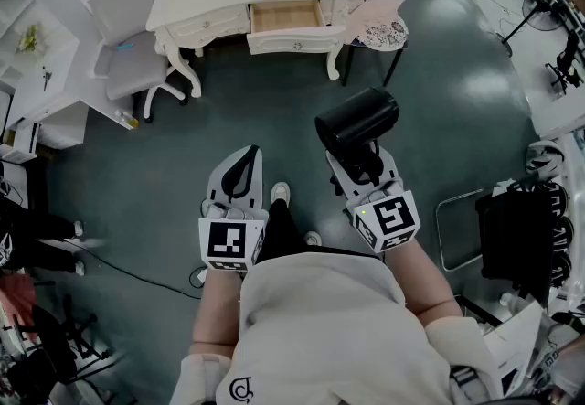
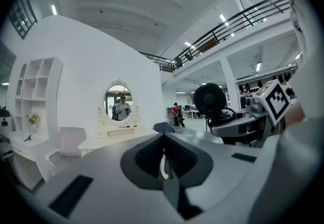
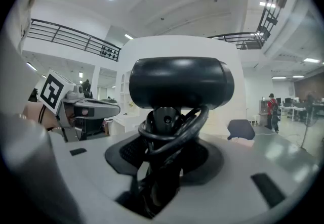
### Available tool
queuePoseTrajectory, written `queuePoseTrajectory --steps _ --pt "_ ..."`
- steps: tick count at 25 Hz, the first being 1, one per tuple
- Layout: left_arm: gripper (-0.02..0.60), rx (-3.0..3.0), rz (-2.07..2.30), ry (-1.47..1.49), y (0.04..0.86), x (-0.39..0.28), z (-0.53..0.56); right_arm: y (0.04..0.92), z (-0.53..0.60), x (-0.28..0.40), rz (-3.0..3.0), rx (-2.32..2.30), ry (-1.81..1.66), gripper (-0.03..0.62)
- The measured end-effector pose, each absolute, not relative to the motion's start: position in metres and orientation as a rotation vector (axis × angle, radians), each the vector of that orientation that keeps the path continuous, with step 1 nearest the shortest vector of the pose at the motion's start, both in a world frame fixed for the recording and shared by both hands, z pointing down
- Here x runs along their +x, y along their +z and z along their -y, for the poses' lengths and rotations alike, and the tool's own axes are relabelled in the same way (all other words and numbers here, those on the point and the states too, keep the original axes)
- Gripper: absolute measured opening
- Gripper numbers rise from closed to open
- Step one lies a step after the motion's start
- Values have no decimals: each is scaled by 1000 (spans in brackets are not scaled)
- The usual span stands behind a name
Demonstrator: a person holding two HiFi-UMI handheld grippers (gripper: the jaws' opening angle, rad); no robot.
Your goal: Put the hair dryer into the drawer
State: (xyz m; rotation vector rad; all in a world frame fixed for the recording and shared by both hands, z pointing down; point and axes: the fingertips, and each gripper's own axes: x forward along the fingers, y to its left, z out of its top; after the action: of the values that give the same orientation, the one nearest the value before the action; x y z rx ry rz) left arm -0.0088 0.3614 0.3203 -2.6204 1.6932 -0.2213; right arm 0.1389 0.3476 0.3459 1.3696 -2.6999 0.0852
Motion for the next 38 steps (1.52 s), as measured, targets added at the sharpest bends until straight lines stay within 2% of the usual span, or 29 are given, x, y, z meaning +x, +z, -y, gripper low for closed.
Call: queuePoseTrajectory --steps 20,29,38 --pt "12 -2629 -1674 -240 323 -6 -335 332 -324 142 2753 1394 51 184" --pt "12 -2666 -1644 -218 335 -18 -250 346 -248 132 2708 1429 85 184" --pt "12 -2701 -1622 -208 331 -65 -107 354 -116 98 2631 1485 139 185"
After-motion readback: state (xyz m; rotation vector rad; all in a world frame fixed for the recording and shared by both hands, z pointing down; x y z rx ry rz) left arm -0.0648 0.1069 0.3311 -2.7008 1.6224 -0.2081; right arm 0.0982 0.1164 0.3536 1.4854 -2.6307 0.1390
